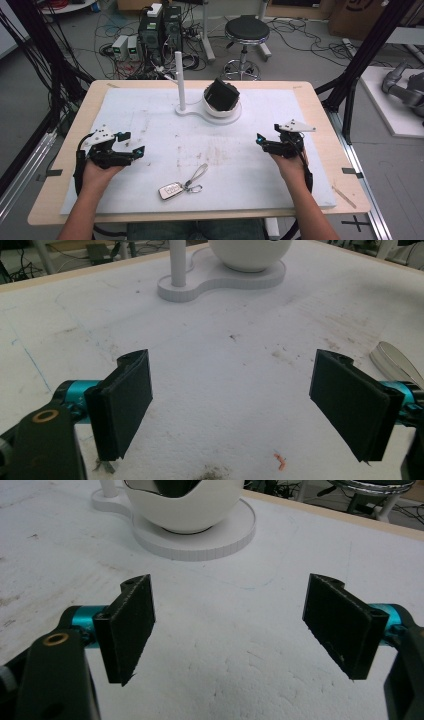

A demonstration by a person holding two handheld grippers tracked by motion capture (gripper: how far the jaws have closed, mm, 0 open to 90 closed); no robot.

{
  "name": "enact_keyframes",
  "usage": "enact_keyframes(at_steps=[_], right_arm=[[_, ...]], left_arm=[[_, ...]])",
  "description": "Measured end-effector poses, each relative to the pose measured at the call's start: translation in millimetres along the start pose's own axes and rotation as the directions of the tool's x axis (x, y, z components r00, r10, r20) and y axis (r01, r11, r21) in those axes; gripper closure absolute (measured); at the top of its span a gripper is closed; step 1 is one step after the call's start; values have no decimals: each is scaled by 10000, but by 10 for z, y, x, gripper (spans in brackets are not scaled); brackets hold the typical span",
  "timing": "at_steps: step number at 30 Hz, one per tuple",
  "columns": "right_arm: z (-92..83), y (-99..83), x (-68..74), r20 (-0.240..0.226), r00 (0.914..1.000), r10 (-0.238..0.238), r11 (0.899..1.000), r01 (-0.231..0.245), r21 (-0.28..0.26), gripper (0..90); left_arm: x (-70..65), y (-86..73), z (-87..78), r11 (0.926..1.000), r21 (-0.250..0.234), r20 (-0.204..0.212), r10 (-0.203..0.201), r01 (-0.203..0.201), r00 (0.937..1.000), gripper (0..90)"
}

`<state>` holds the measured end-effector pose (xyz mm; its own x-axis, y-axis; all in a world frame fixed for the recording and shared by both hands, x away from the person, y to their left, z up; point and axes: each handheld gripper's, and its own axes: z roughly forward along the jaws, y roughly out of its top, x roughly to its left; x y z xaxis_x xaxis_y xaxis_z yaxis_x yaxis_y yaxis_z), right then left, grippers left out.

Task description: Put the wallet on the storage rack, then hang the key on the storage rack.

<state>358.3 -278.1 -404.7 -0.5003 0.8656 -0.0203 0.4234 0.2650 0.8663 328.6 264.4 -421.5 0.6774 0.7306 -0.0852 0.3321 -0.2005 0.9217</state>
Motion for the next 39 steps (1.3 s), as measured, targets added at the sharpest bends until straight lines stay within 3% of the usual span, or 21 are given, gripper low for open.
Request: enact_keyframes(at_steps=[29,39], right_arm=[[47,37,28,-79,9999,-116,9998,115,-153,213],[40,28,-17,-100,9999,138,9998,-139,-134,213]], left_arm=[[-50,2,14,9996,193,89,192,-194,9998,173],[-9,-1,32,9998,164,63,92,-93,9999,173]])
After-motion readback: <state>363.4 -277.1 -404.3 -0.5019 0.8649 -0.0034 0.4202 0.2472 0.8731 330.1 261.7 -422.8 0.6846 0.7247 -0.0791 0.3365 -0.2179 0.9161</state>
